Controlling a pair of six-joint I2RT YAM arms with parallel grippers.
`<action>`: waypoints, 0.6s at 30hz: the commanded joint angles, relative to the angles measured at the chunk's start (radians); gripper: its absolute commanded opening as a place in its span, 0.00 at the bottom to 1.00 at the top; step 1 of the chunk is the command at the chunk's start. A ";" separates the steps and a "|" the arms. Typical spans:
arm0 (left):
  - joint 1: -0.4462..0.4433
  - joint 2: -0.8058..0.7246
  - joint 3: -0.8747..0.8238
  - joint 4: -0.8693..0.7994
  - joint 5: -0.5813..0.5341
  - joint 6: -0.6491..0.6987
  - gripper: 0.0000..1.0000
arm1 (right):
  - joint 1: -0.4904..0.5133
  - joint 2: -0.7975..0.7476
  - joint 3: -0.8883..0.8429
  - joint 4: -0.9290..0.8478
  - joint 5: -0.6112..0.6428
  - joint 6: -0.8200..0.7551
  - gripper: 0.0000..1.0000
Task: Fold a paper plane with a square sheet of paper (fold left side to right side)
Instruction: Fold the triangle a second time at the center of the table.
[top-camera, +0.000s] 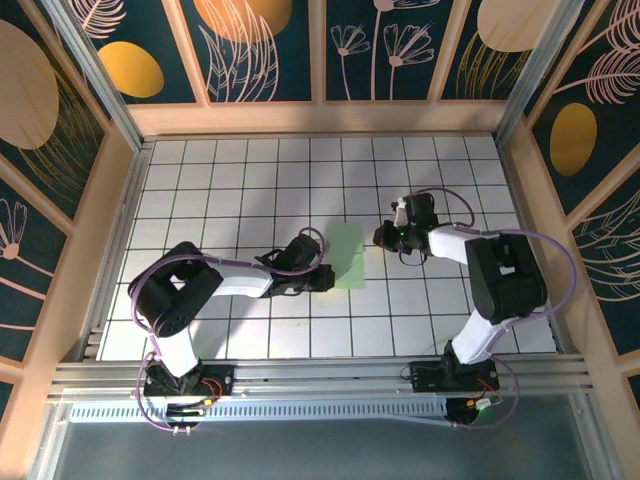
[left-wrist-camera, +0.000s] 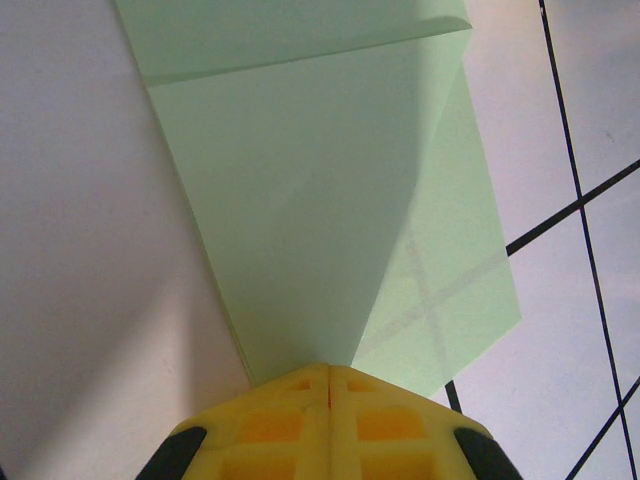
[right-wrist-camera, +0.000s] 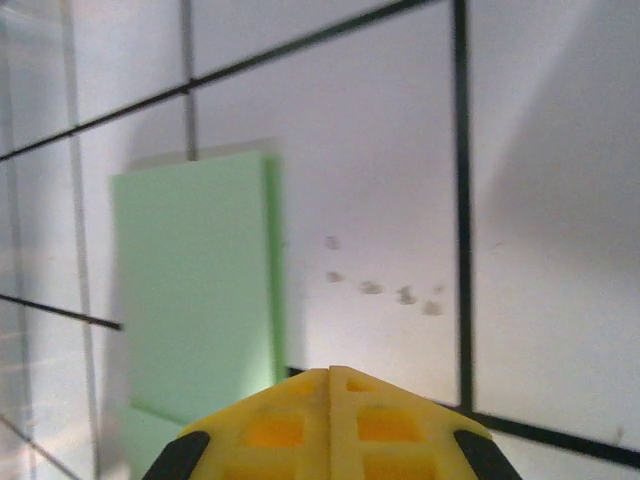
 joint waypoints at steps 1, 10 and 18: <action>-0.007 0.015 -0.032 -0.117 -0.020 0.001 0.00 | 0.040 -0.092 -0.043 0.013 -0.061 0.042 0.00; -0.007 0.020 -0.014 -0.116 -0.016 0.004 0.00 | 0.161 -0.013 -0.066 0.112 -0.128 0.128 0.00; -0.007 0.000 0.015 -0.129 -0.033 0.000 0.00 | 0.165 0.079 -0.050 0.082 -0.088 0.117 0.00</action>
